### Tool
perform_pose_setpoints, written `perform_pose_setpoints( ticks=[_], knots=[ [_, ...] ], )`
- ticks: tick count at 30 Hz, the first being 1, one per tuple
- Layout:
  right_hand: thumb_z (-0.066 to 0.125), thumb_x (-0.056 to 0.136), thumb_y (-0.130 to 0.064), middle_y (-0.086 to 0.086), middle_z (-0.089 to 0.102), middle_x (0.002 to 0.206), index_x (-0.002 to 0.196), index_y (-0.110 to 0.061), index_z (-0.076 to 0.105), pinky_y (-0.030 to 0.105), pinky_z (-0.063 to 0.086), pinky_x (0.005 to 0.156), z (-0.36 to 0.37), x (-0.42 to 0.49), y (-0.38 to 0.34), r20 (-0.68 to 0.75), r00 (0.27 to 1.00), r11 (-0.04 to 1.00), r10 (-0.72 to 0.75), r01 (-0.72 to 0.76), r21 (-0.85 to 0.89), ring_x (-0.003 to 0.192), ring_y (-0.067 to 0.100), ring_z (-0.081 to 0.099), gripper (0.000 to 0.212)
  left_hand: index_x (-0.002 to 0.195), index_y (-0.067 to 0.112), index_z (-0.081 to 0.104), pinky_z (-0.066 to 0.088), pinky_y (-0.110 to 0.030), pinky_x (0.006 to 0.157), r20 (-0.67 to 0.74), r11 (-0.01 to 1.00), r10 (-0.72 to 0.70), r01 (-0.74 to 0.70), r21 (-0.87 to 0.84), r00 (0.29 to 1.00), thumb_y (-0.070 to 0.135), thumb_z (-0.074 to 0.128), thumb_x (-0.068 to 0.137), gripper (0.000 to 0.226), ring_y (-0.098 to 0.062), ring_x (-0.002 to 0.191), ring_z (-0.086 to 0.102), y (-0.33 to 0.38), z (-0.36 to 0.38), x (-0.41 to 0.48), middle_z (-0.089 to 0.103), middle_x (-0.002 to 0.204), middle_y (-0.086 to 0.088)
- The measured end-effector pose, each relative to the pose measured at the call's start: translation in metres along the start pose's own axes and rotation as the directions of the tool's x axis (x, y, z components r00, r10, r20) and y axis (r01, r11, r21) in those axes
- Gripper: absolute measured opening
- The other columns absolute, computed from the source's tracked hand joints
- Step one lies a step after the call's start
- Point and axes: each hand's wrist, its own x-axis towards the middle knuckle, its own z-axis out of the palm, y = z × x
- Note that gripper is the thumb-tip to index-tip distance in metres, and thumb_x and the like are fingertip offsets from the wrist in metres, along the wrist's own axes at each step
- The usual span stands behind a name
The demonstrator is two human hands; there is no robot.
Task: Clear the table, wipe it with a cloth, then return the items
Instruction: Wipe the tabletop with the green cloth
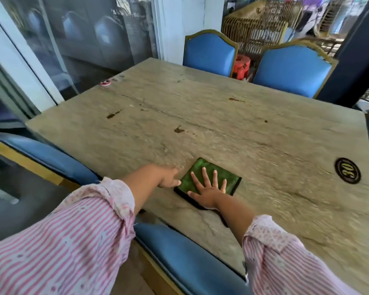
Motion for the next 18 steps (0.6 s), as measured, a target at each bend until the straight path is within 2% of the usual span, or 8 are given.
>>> perform_pose_setpoints(
  ticks=[6,12,18],
  knots=[
    [0.021,0.095,-0.060,-0.001,-0.038,0.151,0.144,-0.041,-0.020,0.063,-0.015,0.109,-0.014,0.039,-0.050,0.002,1.000,1.000,0.019,-0.019,0.004,0.137,0.036,-0.035,0.068,0.151,0.028,-0.003,0.009,-0.043,0.118,-0.122,1.000,0.005,-0.004,0.004,0.993,0.046,0.026,0.099,0.063,-0.017,0.148,0.006,-0.063,0.007,0.018,-0.003,0.161,0.001],
    [0.024,0.095,-0.060,-0.002,-0.031,0.154,0.145,-0.043,-0.015,0.062,-0.009,0.112,-0.047,0.097,-0.099,-0.031,0.996,0.997,0.081,-0.081,0.017,0.141,0.035,-0.029,0.066,0.151,0.025,-0.001,0.007,-0.045,0.118,-0.204,0.999,0.041,-0.041,0.003,0.978,0.046,0.026,0.098,0.063,-0.017,0.149,0.003,-0.145,-0.001,0.049,-0.005,0.161,-0.001],
    [0.021,0.091,-0.066,-0.002,-0.027,0.156,0.150,-0.032,-0.003,0.060,-0.014,0.112,-0.058,0.158,-0.141,-0.241,0.933,0.960,0.267,-0.234,0.154,0.142,0.030,-0.028,0.072,0.151,0.024,-0.001,0.004,-0.045,0.119,-0.227,0.988,0.119,-0.138,-0.071,0.967,0.045,0.024,0.099,0.062,-0.017,0.149,0.001,-0.211,-0.014,0.089,-0.008,0.160,0.001]
  ],
)
